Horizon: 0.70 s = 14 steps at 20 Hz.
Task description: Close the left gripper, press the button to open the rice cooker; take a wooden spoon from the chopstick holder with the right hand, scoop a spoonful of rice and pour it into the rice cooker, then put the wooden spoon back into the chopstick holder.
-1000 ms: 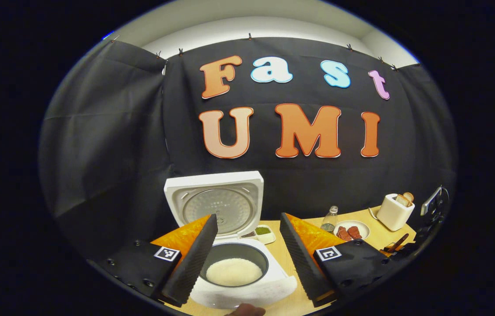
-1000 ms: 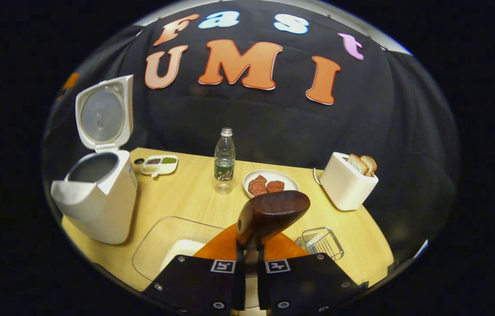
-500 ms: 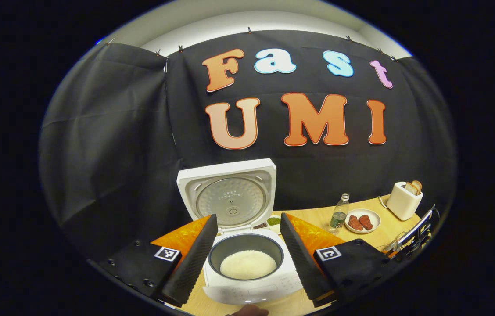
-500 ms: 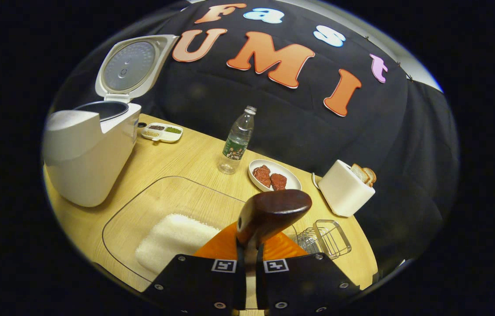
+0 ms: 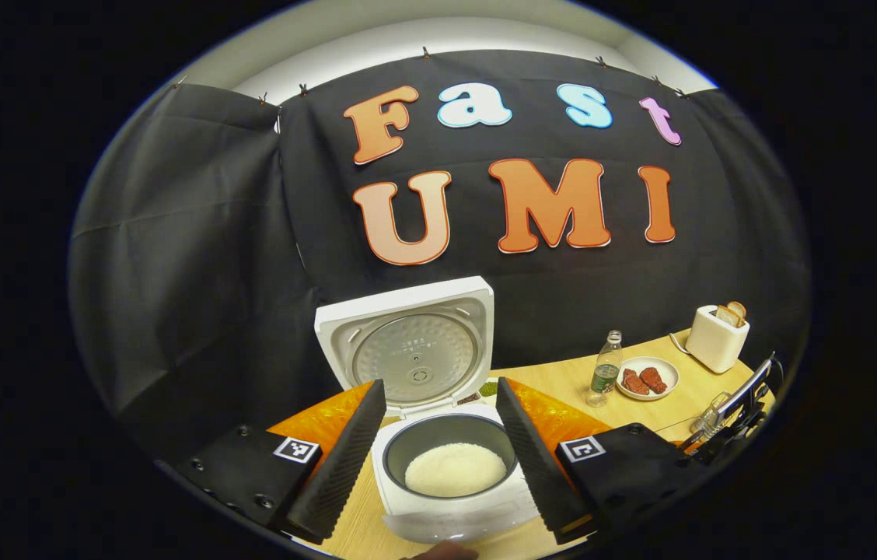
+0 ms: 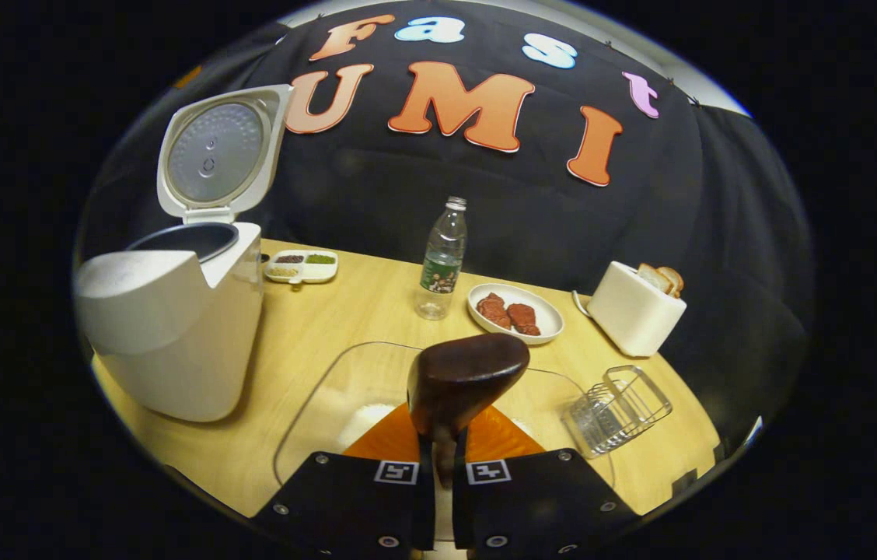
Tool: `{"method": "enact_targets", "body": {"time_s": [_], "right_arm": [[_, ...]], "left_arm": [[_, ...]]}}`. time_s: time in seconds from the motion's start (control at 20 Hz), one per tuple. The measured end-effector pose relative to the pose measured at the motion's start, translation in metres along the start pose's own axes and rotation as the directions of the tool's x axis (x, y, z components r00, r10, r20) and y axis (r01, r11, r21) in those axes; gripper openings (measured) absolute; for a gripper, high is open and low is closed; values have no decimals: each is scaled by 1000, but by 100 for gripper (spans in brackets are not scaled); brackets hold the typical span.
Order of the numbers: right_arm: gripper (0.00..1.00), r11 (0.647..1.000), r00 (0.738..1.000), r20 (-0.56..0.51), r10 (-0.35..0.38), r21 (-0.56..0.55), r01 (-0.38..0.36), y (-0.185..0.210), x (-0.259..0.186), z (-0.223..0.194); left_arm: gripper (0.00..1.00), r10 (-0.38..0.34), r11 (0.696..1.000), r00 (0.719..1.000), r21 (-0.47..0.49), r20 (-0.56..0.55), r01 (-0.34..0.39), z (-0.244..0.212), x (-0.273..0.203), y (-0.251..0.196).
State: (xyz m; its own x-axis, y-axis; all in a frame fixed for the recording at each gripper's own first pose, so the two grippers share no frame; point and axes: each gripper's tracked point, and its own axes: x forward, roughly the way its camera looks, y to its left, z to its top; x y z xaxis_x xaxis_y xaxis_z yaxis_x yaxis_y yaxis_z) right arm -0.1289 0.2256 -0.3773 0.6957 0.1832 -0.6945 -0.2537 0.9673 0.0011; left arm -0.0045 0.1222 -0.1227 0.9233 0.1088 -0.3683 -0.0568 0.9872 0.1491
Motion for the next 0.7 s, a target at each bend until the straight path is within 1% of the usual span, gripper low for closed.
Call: {"method": "enact_targets", "body": {"time_s": [0.1, 0.15, 0.25, 0.3, 0.45, 0.55, 0.7], "right_arm": [[8, 990, 997, -41, 63, 125, -58, 15, -1, -1], [8, 977, 993, -67, 95, 199, -80, 20, -2, -2], [8, 948, 989, -99, 114, 307, -78, 15, 2, -2], [8, 927, 985, -116, 125, 367, -74, 11, 5, -3], [8, 831, 968, -165, 191, 552, -70, 4, 10, -10], [8, 785, 962, -175, 210, 616, -59, -1, 13, -14], [8, 768, 957, -184, 226, 638, -59, -1, 13, -15]], "left_arm": [[97, -2, 1000, 1000, -1, 5, 2, 0, -1, 6], [97, -1, 1000, 1000, -3, 7, 1, 0, -1, 10], [96, 3, 1000, 1000, -9, 6, -3, -3, -2, 16], [97, 5, 1000, 1000, -13, 4, -4, -6, -3, 20], [96, 9, 1000, 1000, -20, 1, -9, -9, -2, 28], [97, 14, 1000, 1000, -20, 3, -14, -9, -2, 31], [97, 13, 1000, 1000, -22, 2, -13, -11, -2, 32]]}}
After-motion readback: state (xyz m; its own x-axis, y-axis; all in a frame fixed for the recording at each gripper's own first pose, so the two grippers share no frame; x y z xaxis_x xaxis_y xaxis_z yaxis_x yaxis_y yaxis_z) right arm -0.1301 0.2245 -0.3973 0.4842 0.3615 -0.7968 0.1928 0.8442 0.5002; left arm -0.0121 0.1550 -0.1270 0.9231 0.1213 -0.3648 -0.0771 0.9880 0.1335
